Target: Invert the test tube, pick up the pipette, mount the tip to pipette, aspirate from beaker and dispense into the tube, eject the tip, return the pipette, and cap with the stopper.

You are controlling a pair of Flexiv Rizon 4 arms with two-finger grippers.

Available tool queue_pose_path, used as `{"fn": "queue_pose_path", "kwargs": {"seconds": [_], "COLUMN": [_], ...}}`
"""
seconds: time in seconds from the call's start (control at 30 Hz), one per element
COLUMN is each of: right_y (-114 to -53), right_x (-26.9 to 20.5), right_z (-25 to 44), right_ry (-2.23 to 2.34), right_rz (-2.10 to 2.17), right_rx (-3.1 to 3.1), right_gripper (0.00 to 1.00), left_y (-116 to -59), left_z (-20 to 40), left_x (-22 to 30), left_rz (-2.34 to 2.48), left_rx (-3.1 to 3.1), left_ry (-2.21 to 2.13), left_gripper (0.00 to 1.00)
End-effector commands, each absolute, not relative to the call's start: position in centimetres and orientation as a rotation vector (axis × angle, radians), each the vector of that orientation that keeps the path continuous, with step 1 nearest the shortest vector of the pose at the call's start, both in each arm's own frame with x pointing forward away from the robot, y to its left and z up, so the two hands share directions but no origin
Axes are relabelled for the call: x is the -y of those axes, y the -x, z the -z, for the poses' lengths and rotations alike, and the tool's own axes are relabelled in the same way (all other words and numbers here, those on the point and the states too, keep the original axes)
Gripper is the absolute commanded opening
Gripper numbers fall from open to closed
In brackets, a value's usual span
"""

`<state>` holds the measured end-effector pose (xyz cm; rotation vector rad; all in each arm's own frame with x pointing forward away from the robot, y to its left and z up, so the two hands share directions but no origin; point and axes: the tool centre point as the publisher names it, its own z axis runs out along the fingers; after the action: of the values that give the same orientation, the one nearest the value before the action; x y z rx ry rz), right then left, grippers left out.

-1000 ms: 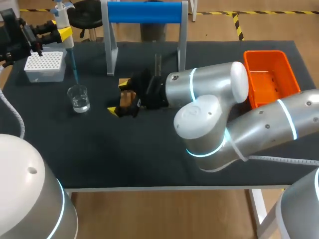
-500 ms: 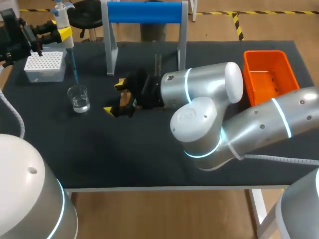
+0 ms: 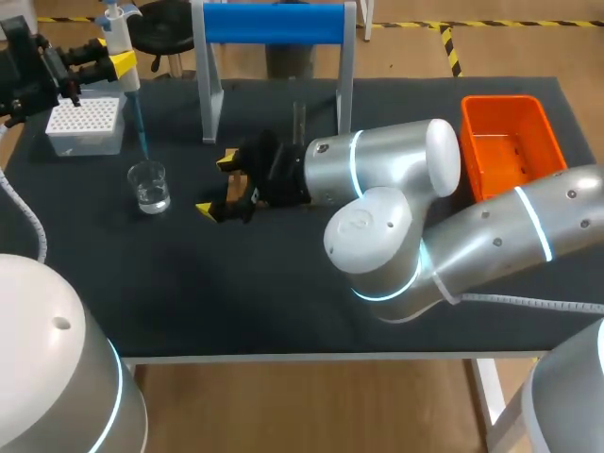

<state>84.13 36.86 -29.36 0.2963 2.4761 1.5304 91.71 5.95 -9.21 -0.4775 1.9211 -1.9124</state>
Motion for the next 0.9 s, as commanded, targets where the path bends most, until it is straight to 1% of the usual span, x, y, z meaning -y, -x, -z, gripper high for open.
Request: {"fn": "queue_pose_path", "kwargs": {"seconds": [0.03,0.9], "right_y": [-84.1,-84.1], "right_x": [-36.9,-36.9], "right_z": [29.3,29.3], "right_ry": [-0.297,-0.297], "right_rz": [-1.526,-1.526], "right_rx": [-2.48,-2.48], "right_gripper": [1.0,1.0], "left_y": [-91.7,-92.7], "left_z": [9.3,12.9], "left_x": [-6.0,-8.0], "left_rz": [1.915,1.949], "left_rx": [-1.921,-1.873], "left_ry": [0.473,0.472], "left_gripper": [0.0,0.0]}}
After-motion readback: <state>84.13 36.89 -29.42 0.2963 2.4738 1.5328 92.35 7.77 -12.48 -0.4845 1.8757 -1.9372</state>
